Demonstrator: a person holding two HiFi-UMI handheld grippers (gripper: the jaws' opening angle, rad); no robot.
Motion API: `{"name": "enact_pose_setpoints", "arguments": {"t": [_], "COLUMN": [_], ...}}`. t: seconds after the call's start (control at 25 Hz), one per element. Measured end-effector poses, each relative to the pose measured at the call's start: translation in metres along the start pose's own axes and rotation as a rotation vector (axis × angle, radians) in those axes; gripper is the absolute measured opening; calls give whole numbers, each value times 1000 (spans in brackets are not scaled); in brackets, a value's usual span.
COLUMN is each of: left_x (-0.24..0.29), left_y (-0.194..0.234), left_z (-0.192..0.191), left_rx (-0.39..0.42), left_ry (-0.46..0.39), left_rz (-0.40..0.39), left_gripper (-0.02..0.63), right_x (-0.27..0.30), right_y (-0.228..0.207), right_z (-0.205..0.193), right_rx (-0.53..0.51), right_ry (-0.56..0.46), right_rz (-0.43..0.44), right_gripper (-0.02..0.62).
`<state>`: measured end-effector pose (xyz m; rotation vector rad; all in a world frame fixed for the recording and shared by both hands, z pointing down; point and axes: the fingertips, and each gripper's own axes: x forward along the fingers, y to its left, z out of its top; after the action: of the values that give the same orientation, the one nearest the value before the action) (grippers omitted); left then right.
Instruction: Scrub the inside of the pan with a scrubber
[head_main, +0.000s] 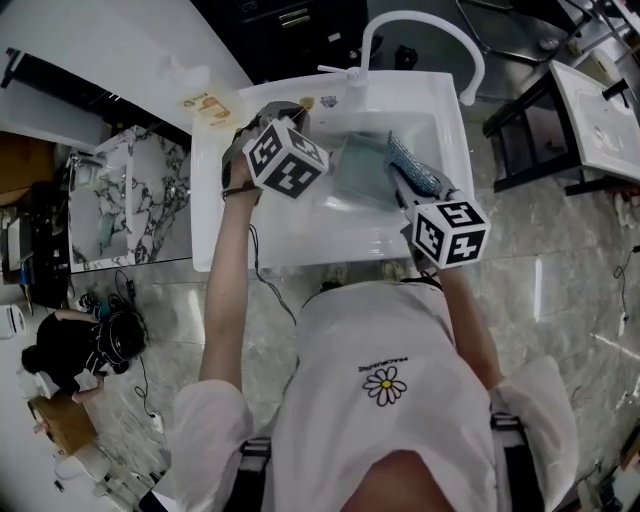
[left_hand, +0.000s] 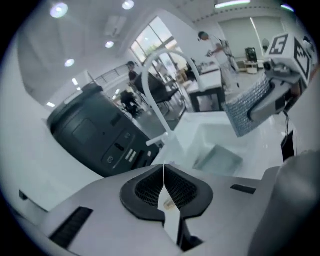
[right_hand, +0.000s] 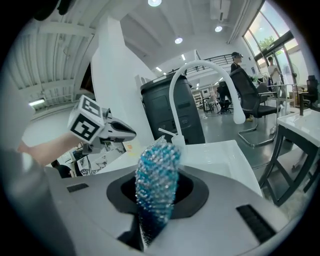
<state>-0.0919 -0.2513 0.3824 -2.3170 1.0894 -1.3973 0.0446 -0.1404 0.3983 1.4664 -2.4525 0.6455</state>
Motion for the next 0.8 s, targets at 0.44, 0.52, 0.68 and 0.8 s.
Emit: {"name": "enact_pose_setpoints", "arguments": {"t": [0.44,0.52,0.68,0.8], "left_x": [-121,-126,-134,-137], "left_y": [-23,-30,-44,-50], "left_z": [19,13,6,3], "left_rx": [-588,-642,-677,-708], "left_ry": [-450,-485,-517,-531], "left_rz": [270,294,344,377], "left_gripper": [15,15,15,15], "right_x": [-3,-4,-6,-9], "right_y": [-2,-1,4,9], "right_z": [14,12,10,9], "right_rx": [-101,-100,-117,-169], "right_ry": [-84,-96,-111,-114], "right_rz": [-72,-77,-75,-89], "right_gripper": [61,61,61,61]}}
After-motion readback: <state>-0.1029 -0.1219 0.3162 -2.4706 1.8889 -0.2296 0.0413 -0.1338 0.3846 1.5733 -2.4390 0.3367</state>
